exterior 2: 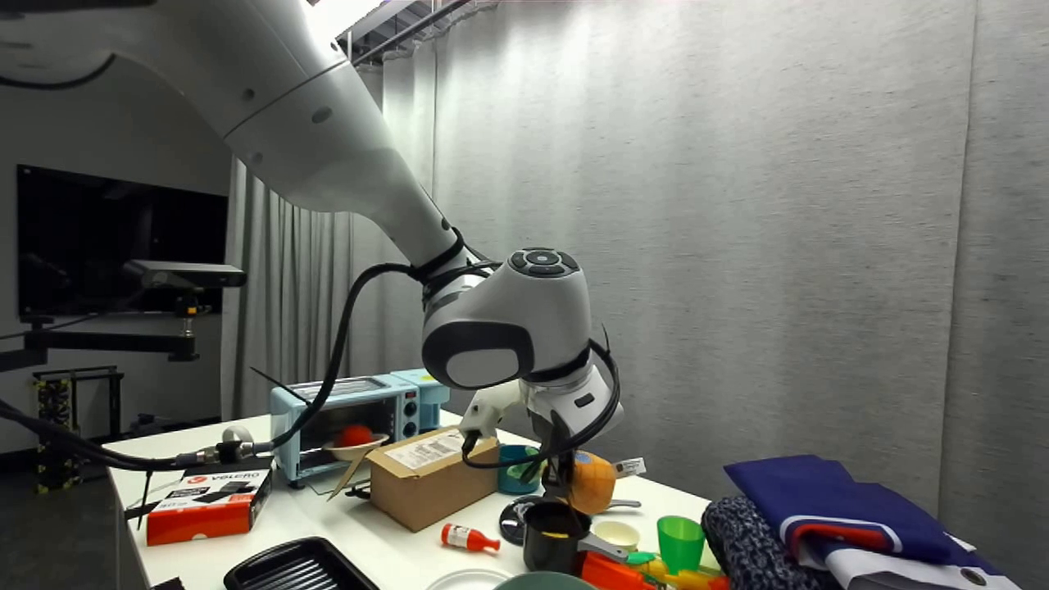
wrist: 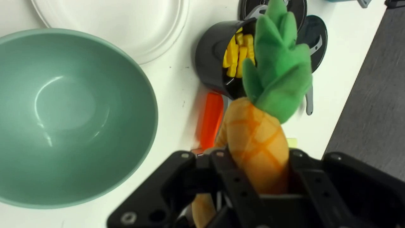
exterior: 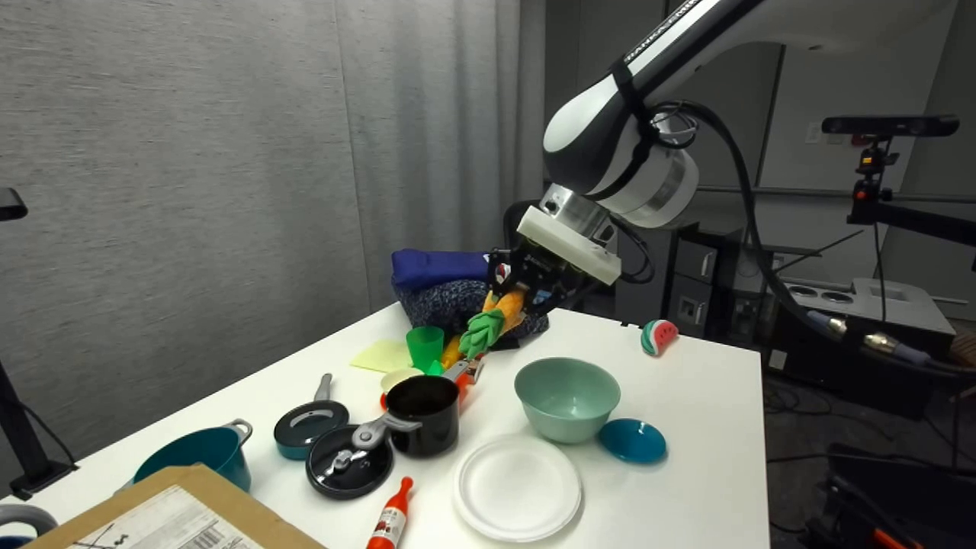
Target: Pick the plush pineapple from the bowl and place it in the black pot
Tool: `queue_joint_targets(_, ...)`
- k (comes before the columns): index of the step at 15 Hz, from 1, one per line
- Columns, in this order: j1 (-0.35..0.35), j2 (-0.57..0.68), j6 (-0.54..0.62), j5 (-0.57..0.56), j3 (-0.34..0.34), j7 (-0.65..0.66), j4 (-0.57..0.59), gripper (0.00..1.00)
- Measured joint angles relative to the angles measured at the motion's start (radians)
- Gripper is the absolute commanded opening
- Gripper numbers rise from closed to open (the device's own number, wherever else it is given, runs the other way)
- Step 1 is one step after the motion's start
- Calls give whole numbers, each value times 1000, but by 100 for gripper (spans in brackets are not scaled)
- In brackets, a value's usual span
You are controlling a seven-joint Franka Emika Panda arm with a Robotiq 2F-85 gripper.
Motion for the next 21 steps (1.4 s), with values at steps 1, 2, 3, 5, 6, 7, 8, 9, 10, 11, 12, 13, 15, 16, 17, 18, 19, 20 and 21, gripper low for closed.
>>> queue_joint_targets(1,0,0,0,0,0,0,0,5)
queue_joint_targets(2,0,0,0,0,0,0,0,5)
queue_joint_targets(3,16,0,-1,7,-17,0,-2,5)
queue_joint_targets(5,46,7,1,22,-43,-3,-6,5)
queue_joint_targets(6,46,16,1,32,-36,-10,-3,5)
queue_joint_targets(7,45,30,3,48,-27,-23,4,5)
queue_joint_targets(8,45,49,7,67,-18,-41,16,5)
queue_joint_targets(9,45,68,14,79,-10,-56,31,5)
queue_joint_targets(10,45,90,23,84,-2,-68,48,5)
queue_joint_targets(11,44,110,26,86,1,-81,66,5)
queue_joint_targets(12,42,127,26,89,3,-98,82,5)
queue_joint_targets(13,38,145,26,90,6,-114,100,5)
queue_joint_targets(15,29,184,23,95,18,-145,140,5)
queue_joint_targets(16,24,205,20,101,30,-160,163,5)
queue_joint_targets(17,18,228,15,109,45,-179,188,5)
queue_joint_targets(18,15,251,7,111,59,-196,213,5)
queue_joint_targets(19,15,274,-3,111,73,-211,239,5)
queue_joint_targets(20,15,295,-11,111,84,-222,263,5)
queue_joint_targets(21,27,313,-30,111,79,-235,286,5)
